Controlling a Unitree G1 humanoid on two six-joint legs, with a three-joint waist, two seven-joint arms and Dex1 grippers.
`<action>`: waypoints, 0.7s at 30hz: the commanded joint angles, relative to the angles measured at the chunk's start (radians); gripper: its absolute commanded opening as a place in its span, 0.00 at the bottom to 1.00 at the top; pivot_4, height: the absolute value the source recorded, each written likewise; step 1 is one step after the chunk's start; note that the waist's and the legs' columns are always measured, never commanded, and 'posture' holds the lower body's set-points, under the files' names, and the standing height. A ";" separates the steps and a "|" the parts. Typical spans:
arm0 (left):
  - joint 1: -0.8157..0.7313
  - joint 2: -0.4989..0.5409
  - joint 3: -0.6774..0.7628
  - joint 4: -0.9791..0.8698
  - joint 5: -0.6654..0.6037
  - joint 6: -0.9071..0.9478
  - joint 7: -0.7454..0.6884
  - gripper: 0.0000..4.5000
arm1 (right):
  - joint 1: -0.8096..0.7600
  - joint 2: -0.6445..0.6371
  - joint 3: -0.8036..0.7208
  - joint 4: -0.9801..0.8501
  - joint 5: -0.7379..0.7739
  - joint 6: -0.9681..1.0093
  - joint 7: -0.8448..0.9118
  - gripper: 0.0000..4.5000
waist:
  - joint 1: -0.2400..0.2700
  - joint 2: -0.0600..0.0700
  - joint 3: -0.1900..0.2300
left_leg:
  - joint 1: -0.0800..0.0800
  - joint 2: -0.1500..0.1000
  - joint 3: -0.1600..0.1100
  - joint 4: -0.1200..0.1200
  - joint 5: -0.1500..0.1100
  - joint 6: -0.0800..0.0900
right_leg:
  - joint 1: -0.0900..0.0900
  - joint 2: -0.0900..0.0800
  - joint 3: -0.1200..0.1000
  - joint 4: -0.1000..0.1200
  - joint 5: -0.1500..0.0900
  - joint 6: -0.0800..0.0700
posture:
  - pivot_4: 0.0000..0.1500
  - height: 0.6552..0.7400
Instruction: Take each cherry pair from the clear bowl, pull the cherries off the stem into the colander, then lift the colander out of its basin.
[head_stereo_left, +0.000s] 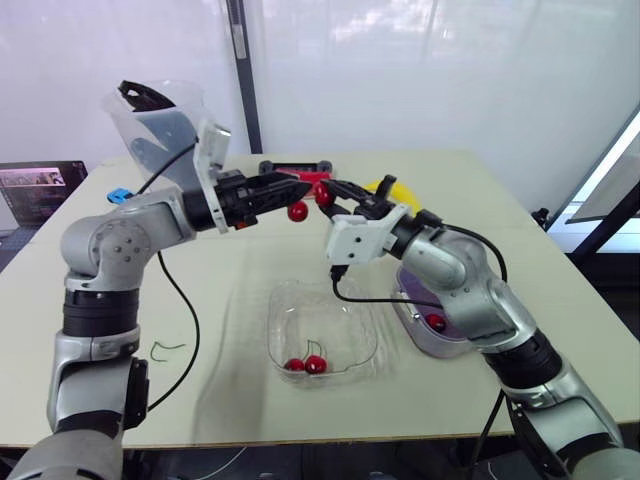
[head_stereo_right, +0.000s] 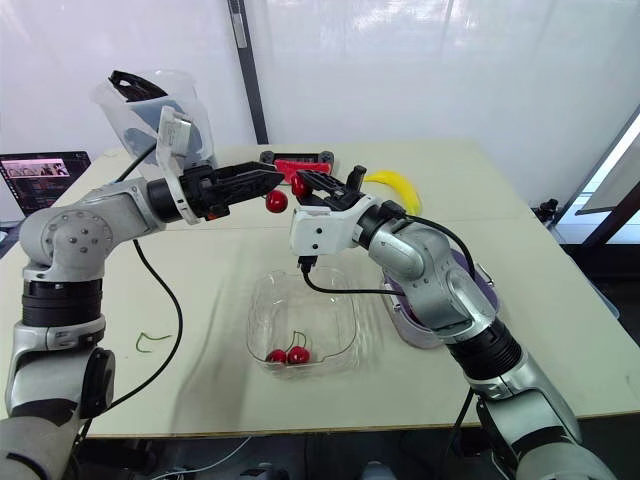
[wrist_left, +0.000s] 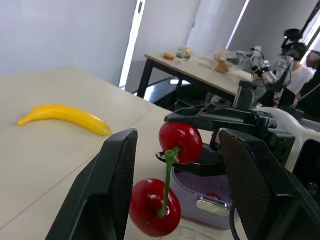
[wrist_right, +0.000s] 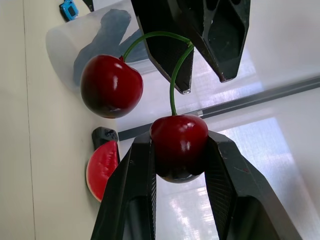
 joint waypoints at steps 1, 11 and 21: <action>-0.031 0.012 0.011 -0.019 -0.005 0.008 -0.011 0.30 | -0.011 0.008 -0.032 -0.025 -0.008 -0.020 0.003 0.24 | 0.000 0.000 0.000 | 0.000 0.000 0.000 0.000 0.000 0.000 | 0.000 0.000 0.000 0.000 0.000 0.000 | 1.00 1.00; -0.038 0.002 0.017 -0.020 -0.010 0.031 -0.005 0.01 | 0.020 0.026 -0.060 -0.038 0.071 -0.009 0.061 0.24 | 0.000 0.000 0.000 | 0.000 0.000 0.000 0.000 0.000 0.000 | 0.000 0.000 0.000 0.000 0.000 0.000 | 1.00 1.00; -0.033 0.052 0.008 -0.037 0.024 0.014 -0.050 0.00 | 0.113 0.070 -0.410 -0.211 0.669 0.536 0.251 0.92 | 0.001 0.000 0.000 | 0.000 0.001 -0.001 0.001 0.000 0.000 | 0.002 0.000 0.000 0.000 0.000 0.000 | 1.00 1.00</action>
